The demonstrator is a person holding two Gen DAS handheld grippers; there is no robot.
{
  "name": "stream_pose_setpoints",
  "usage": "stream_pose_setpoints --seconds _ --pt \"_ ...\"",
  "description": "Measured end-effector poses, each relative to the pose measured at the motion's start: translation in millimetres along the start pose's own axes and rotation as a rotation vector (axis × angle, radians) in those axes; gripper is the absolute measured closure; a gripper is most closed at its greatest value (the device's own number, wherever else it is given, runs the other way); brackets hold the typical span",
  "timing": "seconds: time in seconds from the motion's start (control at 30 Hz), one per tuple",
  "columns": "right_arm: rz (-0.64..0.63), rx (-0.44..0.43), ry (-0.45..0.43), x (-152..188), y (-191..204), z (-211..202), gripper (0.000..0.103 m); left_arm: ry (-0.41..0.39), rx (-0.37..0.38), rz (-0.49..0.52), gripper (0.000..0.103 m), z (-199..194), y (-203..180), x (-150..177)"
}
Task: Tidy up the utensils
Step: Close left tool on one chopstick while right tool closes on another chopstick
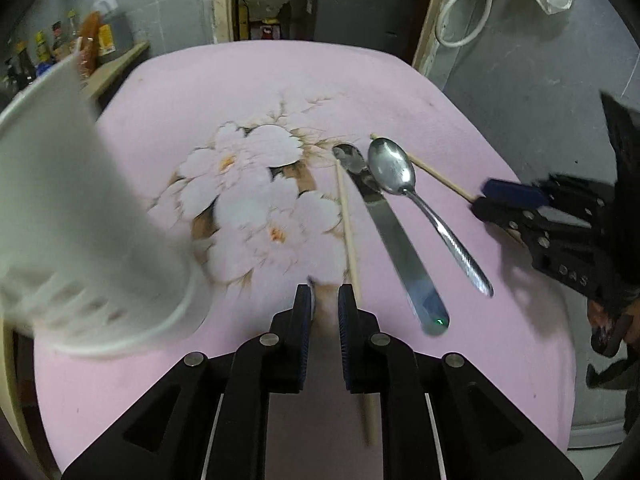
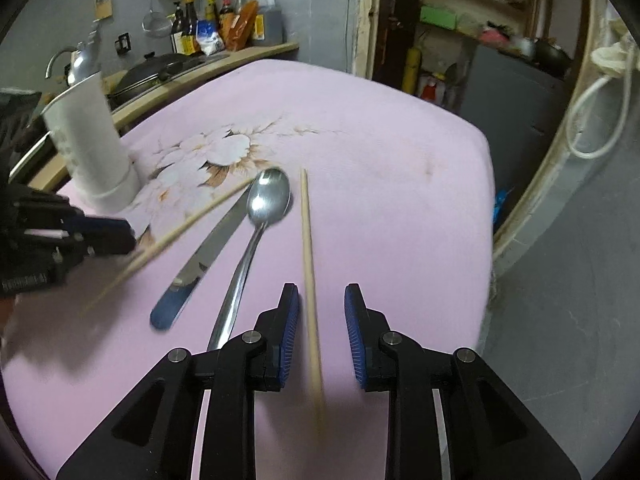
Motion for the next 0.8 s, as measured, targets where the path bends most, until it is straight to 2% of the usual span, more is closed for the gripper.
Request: stream_pose_setpoints --seconds 0.17,0.3,0.43,0.57,0.63,0.8 --pt "-0.016 -0.034 0.058 -17.4 -3.1 16.8 0.081 0.021 0.028 0.023 0.092 11.0 -3.8 -10.7" --pt "-0.012 -0.040 0.080 -22.9 -5.2 22.8 0.081 0.045 0.041 0.020 0.092 16.9 -2.2 -15.8" --pt "-0.007 -0.048 0.084 -23.0 -7.6 21.9 0.081 0.051 0.084 -0.005 0.091 11.5 2.9 -17.8" --pt "-0.014 -0.051 0.078 -20.9 -9.7 20.8 0.080 0.034 0.119 -0.021 0.077 2.9 9.0 -14.7" --pt "-0.022 -0.048 0.080 -21.5 -8.8 21.0 0.080 0.027 0.132 -0.018 0.076 0.0 9.1 -14.9" --pt "-0.034 -0.040 0.088 -23.8 -5.1 22.5 0.079 0.041 0.091 0.010 0.076 3.6 1.7 -17.1"
Point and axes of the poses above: each gripper's, at about its wrist camera, not at the fingertips, and z roughly the way its jaws point, y to its left, x to its underside, the point moved 2 cm from there along z, roughly the way its jaws point, and after that the axes turned 4 degrees about z, right-handed, at the moved point
